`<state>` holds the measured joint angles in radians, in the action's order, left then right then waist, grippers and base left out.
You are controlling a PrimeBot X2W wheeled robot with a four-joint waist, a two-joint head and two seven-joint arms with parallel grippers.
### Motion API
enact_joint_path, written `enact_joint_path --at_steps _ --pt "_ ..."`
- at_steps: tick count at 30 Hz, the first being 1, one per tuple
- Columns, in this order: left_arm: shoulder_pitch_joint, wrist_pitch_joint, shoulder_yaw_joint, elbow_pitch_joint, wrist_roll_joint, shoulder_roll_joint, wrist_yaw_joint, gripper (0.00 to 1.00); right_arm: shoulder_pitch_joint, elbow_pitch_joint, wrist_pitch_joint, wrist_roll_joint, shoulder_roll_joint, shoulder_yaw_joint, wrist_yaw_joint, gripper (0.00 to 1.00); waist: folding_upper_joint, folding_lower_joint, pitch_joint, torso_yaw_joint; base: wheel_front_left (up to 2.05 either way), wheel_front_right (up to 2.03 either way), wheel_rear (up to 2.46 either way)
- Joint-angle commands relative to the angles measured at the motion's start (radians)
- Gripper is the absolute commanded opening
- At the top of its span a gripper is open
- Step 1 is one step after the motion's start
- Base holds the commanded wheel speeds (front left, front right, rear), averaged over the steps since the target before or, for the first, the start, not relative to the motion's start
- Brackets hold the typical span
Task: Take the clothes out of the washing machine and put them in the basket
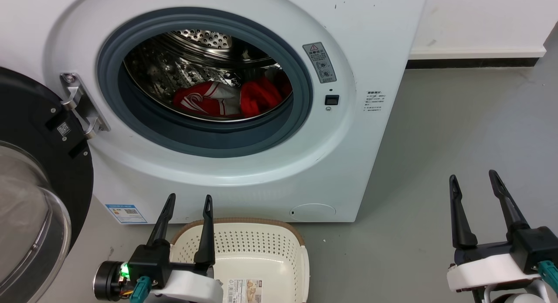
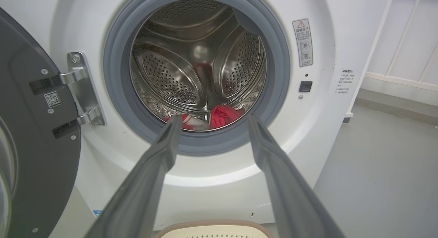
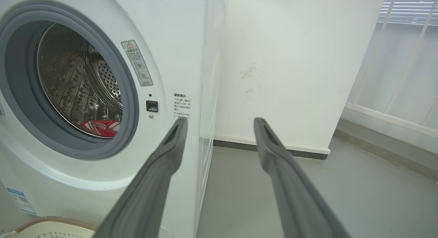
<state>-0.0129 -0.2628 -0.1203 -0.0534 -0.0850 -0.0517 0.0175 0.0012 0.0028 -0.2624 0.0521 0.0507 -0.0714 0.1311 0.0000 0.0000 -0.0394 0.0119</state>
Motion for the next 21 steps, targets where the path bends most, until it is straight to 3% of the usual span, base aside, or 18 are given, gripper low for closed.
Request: enact_joint_path --at_steps 1,13,21 --pt "-0.003 -0.003 0.001 0.002 -0.003 0.002 0.001 1.0 0.009 0.001 -0.004 -0.005 -0.001 -0.001 -0.001 1.0 0.0 0.0 0.0 0.0 0.0 0.0 0.0" --pt "0.004 -0.003 0.016 -0.008 -0.008 0.002 -0.005 1.0 -0.01 -0.005 -0.004 -0.015 -0.001 0.001 -0.001 1.0 0.0 0.0 -0.026 0.014 0.0 0.0 0.0" --pt "0.089 -0.003 0.026 -0.061 0.014 0.002 -0.029 1.0 -0.063 -0.038 -0.003 -0.019 -0.001 -0.003 -0.001 1.0 0.0 0.0 -0.149 0.041 0.0 0.0 0.0"
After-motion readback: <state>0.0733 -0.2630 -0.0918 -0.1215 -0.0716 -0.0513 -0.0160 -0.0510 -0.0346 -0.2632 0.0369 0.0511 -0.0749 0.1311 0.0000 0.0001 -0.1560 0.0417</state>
